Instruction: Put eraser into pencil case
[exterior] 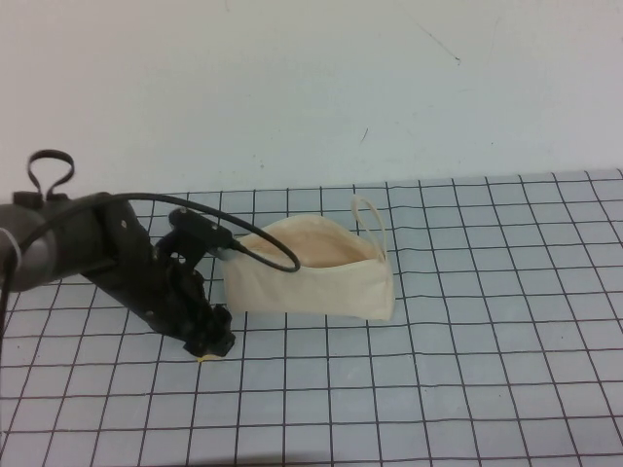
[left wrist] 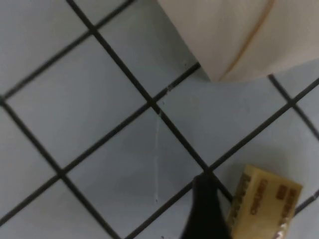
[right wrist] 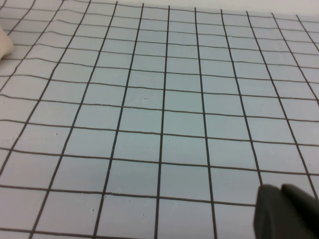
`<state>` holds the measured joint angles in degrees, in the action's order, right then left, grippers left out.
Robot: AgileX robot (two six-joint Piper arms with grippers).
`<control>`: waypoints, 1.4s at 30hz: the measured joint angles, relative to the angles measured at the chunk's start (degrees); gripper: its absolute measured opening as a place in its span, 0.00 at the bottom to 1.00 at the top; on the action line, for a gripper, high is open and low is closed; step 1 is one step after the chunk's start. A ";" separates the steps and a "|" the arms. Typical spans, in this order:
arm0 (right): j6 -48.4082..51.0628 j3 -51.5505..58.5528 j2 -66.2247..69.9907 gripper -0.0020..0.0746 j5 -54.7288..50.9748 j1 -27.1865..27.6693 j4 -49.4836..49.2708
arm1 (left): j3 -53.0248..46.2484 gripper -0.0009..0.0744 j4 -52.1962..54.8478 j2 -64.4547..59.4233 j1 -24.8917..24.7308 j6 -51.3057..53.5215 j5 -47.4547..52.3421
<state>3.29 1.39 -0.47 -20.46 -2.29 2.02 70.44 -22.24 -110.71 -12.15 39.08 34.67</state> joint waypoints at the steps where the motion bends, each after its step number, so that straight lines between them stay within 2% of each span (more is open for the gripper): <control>1: 0.00 0.00 0.00 0.03 0.00 0.00 0.00 | 0.09 0.60 0.24 -0.64 -0.13 0.00 0.00; 5: 0.00 0.00 0.00 0.03 0.00 0.00 0.00 | 0.62 0.46 2.11 -2.38 -0.47 0.08 -0.13; 9: 0.00 0.00 0.00 0.03 0.00 0.00 0.00 | 0.74 0.25 2.73 -2.47 -0.47 -0.04 0.47; 14: 0.00 0.00 0.00 0.03 0.00 0.00 0.00 | 2.62 0.26 2.73 -0.97 -0.69 -0.23 8.29; 19: 0.00 0.00 0.00 0.03 0.00 0.00 0.00 | 10.30 0.26 1.13 3.94 -0.82 -2.75 22.40; 21: 0.00 0.00 0.00 0.03 0.00 0.00 0.02 | 13.81 0.26 -2.59 6.07 -0.82 -3.20 23.86; 24: 0.00 0.00 0.00 0.03 0.00 0.00 0.02 | 16.87 0.26 -12.80 8.39 -0.82 -2.37 18.00; 29: 0.00 0.00 0.00 0.03 0.00 0.00 0.02 | 17.66 0.28 -27.84 7.05 -0.94 7.87 8.84; 33: 0.00 0.00 0.00 0.03 0.00 0.00 0.02 | 17.66 0.52 -29.84 2.77 -1.02 10.11 4.77; 35: 0.00 0.00 0.00 0.03 0.00 0.00 0.02 | 17.66 0.54 -29.30 1.31 -1.02 10.20 2.77; 38: 0.00 0.00 0.00 0.03 0.00 0.00 0.02 | 17.66 0.43 -27.51 1.46 -1.02 10.20 0.89; 42: 0.00 0.00 0.00 0.03 0.00 0.00 0.02 | 17.66 0.13 -22.05 5.14 -1.02 4.79 -0.39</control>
<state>3.29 1.39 -0.47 -20.46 -2.29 2.04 88.10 -44.29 -105.56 -13.17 43.86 34.29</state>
